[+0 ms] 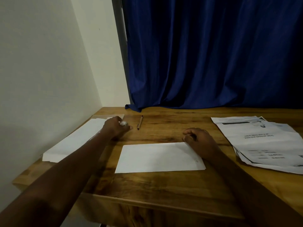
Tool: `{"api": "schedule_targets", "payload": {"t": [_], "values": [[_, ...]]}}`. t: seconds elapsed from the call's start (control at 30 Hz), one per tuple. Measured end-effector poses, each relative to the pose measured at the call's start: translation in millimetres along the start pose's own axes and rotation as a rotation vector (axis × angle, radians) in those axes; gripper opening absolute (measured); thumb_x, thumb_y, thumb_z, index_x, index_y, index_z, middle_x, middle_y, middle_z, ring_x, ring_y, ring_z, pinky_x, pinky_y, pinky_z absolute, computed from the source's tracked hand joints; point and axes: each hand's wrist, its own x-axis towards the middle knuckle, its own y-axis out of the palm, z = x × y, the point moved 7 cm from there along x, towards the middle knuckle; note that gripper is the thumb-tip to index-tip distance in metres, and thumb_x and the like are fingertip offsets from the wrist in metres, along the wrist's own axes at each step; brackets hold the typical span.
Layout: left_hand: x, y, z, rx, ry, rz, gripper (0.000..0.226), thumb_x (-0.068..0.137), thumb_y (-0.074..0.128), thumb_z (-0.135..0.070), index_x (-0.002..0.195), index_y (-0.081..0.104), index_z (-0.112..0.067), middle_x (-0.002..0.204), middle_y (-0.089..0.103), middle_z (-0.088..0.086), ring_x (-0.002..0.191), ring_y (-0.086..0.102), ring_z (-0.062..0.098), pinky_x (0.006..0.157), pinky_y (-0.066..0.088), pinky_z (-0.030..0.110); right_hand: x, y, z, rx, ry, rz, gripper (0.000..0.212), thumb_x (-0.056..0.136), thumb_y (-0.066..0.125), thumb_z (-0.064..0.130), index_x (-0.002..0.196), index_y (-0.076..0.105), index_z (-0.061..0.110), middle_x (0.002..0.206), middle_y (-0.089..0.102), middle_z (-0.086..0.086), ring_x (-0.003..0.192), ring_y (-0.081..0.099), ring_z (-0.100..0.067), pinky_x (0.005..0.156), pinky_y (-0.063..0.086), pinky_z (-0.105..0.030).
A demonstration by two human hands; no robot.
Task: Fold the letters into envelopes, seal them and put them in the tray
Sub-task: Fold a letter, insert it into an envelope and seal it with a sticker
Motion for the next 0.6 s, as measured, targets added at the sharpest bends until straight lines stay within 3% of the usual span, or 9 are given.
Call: {"api": "schedule_targets", "payload": {"t": [0.2, 0.3, 0.37, 0.43, 0.5, 0.6], "values": [[-5.2, -7.4, -9.4, -0.121, 0.026, -0.124, 0.047, 0.083, 0.077, -0.052, 0.117, 0.063, -0.022, 0.113, 0.07, 0.003, 0.102, 0.064, 0.023, 0.093, 0.055, 0.041, 3.2, 0.9, -0.5, 0.016, -0.005, 0.004, 0.029, 0.097, 0.061, 0.042, 0.123, 0.067, 0.031, 0.125, 0.066, 0.01, 0.118, 0.055, -0.014, 0.103, 0.05, -0.044], [-29.6, -24.4, -39.2, -0.578, 0.167, -0.259, 0.033, 0.082, 0.081, -0.046, 0.106, 0.069, -0.026, 0.101, 0.072, -0.006, 0.097, 0.069, 0.02, 0.083, 0.06, 0.044, 3.4, 1.5, -0.1, 0.034, 0.0, 0.006, 0.028, 0.098, 0.059, 0.045, 0.121, 0.067, 0.032, 0.121, 0.067, 0.012, 0.117, 0.057, -0.014, 0.102, 0.051, -0.044], [-59.1, -17.7, -81.8, -0.866, 0.263, -0.132, 0.034, 0.084, 0.082, -0.041, 0.11, 0.07, -0.023, 0.102, 0.075, -0.001, 0.095, 0.073, 0.023, 0.069, 0.061, 0.038, 3.1, 0.6, 1.8, 0.074, -0.002, 0.005, 0.025, 0.098, 0.057, 0.046, 0.117, 0.068, 0.033, 0.114, 0.068, 0.013, 0.111, 0.06, -0.012, 0.098, 0.052, -0.042], [-89.8, 8.7, -125.6, -1.013, 0.308, 0.109, 0.04, 0.086, 0.079, -0.035, 0.121, 0.067, -0.021, 0.11, 0.076, 0.003, 0.095, 0.075, 0.02, 0.063, 0.056, 0.03, -0.9, -6.0, 8.1, 0.198, 0.002, -0.025, 0.021, 0.1, 0.057, 0.041, 0.113, 0.07, 0.03, 0.106, 0.07, 0.013, 0.103, 0.063, -0.009, 0.093, 0.054, -0.037], [-112.2, 40.7, -153.7, -1.112, 0.281, 0.294, 0.042, 0.087, 0.078, -0.029, 0.126, 0.065, -0.022, 0.113, 0.076, 0.0, 0.093, 0.074, 0.015, 0.066, 0.055, 0.028, -6.9, -14.5, 14.8, 0.38, 0.005, -0.086, 0.016, 0.1, 0.059, 0.032, 0.109, 0.071, 0.028, 0.101, 0.072, 0.01, 0.097, 0.067, -0.01, 0.089, 0.057, -0.035], [-124.1, 78.1, -171.8, -1.391, 0.177, 0.511, 0.043, 0.087, 0.075, -0.017, 0.128, 0.063, -0.013, 0.114, 0.075, 0.009, 0.092, 0.071, 0.016, 0.075, 0.056, 0.028, -14.9, -23.4, 22.0, 0.603, -0.021, -0.137, 0.018, 0.097, 0.065, 0.018, 0.112, 0.072, 0.022, 0.104, 0.076, 0.002, 0.098, 0.072, -0.015, 0.092, 0.061, -0.043]]}}
